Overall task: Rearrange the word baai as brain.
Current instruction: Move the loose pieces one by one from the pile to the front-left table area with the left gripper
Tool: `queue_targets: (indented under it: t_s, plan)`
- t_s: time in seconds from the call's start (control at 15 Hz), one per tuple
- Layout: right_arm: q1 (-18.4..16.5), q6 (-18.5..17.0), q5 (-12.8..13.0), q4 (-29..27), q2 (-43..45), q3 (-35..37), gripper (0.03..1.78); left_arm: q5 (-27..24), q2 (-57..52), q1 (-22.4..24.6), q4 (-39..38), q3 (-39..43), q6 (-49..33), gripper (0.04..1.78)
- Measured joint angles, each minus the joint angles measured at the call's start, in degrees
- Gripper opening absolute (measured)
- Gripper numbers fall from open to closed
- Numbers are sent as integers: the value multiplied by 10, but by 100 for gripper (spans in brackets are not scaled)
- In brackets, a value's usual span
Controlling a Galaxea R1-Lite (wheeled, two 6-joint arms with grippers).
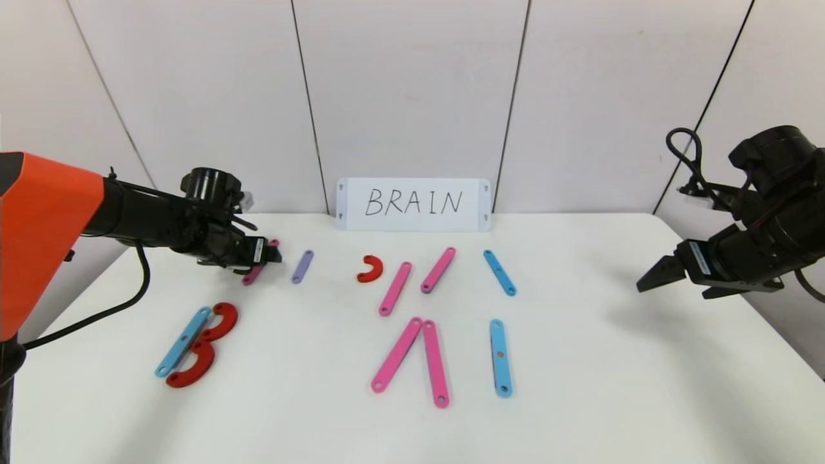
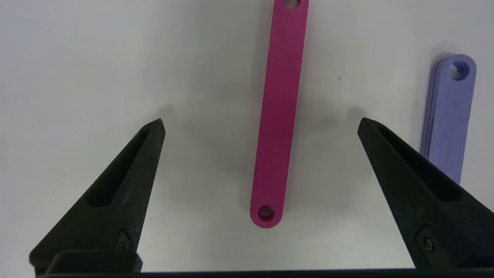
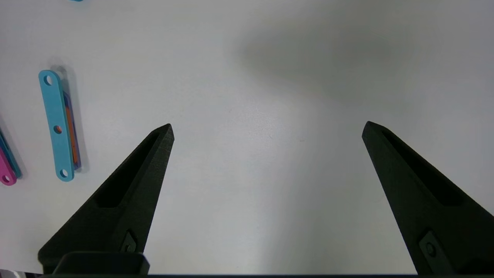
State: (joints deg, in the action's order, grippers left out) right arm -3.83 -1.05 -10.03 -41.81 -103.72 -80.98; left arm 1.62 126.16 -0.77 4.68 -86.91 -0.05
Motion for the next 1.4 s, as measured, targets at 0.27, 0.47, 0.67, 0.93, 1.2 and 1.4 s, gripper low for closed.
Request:
queue_targets:
  t_s: [0.27, 0.47, 0.67, 0.93, 1.2, 1.4]
  plan:
    - [0, 0, 0, 0, 0, 1, 171, 0, 6, 0, 0, -3, 0, 175]
    - [1, 0, 0, 0, -1, 1, 171, 0, 9, -1, 0, -5, 0, 175]
    - [1, 0, 0, 0, -1, 1, 171, 0, 8, -1, 10, -6, 0, 175]
    - [3, 0, 0, 0, -1, 2, 171, 0, 3, -2, 77, -36, -5, 175]
    - [4, 0, 13, 0, -1, 5, 171, -41, 8, -1, 141, -89, -21, 175]
    - [11, 0, 30, 2, -1, 9, 171, -45, 22, 2, 147, -109, -21, 175]
